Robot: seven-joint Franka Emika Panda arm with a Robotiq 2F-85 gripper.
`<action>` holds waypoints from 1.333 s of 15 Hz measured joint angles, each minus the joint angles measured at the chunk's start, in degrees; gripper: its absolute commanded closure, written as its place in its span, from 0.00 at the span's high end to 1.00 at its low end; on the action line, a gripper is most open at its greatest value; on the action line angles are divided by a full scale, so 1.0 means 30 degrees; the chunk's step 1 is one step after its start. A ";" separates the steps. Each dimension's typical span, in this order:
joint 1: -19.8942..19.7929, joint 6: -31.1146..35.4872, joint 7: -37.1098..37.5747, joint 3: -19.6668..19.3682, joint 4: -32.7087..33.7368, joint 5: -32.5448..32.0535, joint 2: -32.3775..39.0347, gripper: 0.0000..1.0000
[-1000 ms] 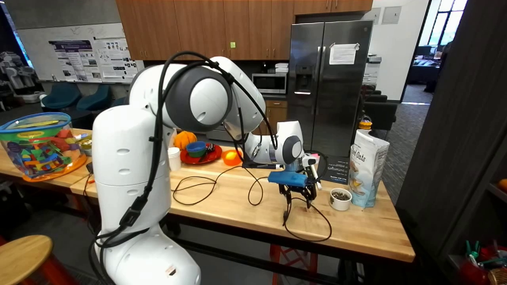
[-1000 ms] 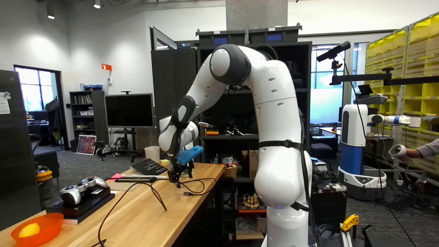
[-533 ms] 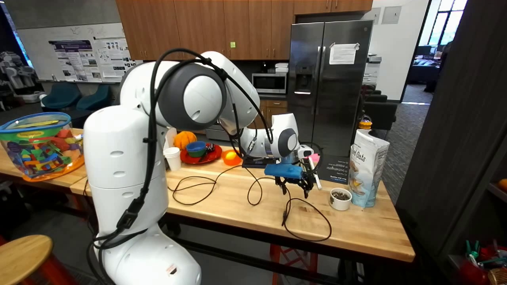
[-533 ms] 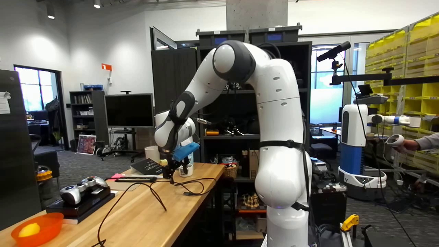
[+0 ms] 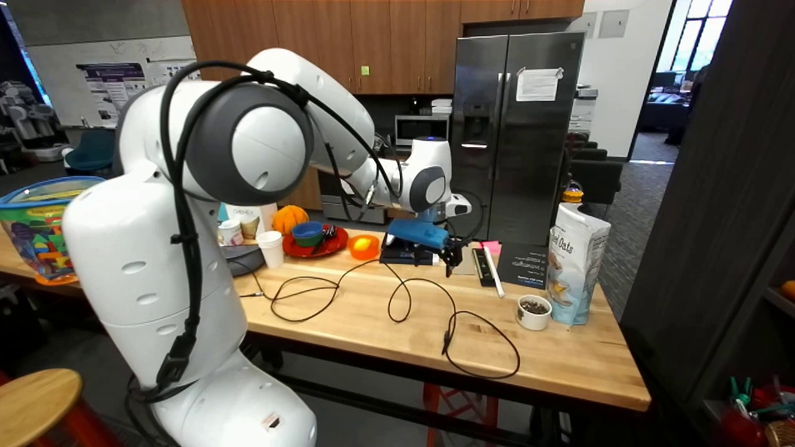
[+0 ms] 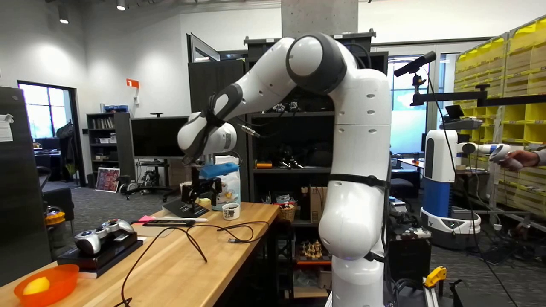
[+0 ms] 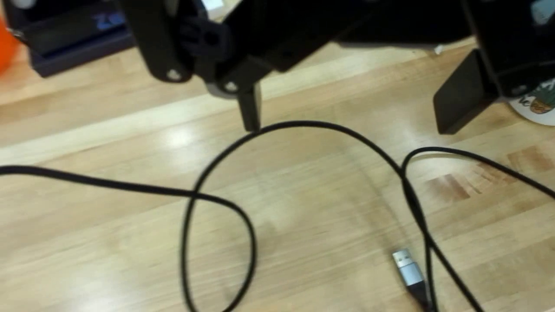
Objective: Move the black cable to the right.
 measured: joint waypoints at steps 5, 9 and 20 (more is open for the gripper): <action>0.1746 -0.3443 -0.0851 0.1471 -0.0033 0.2615 -0.2803 1.00; 0.3654 -0.5835 -0.0034 0.3491 -0.0036 0.3117 -0.4080 1.00; 0.6452 -0.6320 0.2320 0.7342 -0.0098 0.2908 -0.3415 1.00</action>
